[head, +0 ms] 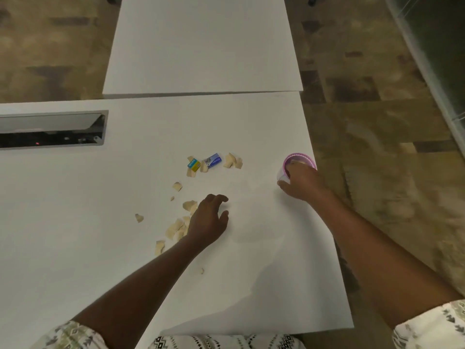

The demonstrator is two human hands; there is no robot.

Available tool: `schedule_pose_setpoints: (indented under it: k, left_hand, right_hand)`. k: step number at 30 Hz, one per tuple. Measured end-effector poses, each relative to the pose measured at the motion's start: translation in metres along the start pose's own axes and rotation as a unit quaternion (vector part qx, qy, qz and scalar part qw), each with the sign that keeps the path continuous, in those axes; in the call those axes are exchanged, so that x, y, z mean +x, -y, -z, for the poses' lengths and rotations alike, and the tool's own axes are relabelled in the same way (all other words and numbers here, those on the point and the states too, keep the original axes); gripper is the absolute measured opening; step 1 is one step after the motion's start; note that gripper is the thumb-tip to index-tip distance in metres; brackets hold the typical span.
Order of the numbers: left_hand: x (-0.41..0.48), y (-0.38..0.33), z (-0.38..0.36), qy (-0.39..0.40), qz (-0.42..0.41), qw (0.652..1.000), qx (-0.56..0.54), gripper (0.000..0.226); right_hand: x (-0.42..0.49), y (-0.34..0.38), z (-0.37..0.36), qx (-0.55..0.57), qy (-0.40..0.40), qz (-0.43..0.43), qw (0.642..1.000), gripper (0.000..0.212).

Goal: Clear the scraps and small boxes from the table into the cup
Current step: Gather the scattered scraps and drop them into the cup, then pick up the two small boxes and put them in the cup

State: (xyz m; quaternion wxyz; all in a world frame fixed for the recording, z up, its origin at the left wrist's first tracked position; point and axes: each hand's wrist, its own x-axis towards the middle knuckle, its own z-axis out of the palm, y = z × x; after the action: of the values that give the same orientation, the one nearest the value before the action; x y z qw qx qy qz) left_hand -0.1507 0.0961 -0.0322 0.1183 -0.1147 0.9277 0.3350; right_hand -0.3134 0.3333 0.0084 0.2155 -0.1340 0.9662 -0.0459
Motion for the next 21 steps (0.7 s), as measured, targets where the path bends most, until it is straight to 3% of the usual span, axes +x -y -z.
schedule_pose_setpoints:
  k: [2,8,11,15,21]
  left_hand:
    - [-0.001,0.011,0.007,-0.003,0.01,1.0,0.002,0.036]
    - [0.0,0.043,0.031,-0.028,0.036,0.999,0.017,0.035]
    - [0.008,0.056,0.043,-0.033,0.054,0.998,0.03,0.035]
    - [0.032,0.063,0.057,-0.058,0.065,0.995,0.053,0.039]
    - [0.077,0.067,0.072,-0.035,0.085,0.992,0.091,0.056]
  right_hand:
    - [-0.003,0.005,0.003,0.016,-0.043,-0.008,0.999,0.027]
    - [-0.026,0.058,0.008,0.059,-0.213,0.031,0.975,0.031]
    - [-0.025,0.095,-0.001,0.134,-0.156,0.068,0.976,0.039]
    - [0.003,0.132,-0.02,0.17,-0.028,0.007,0.985,0.057]
    - [0.05,0.16,-0.042,0.2,0.029,-0.053,0.978,0.074]
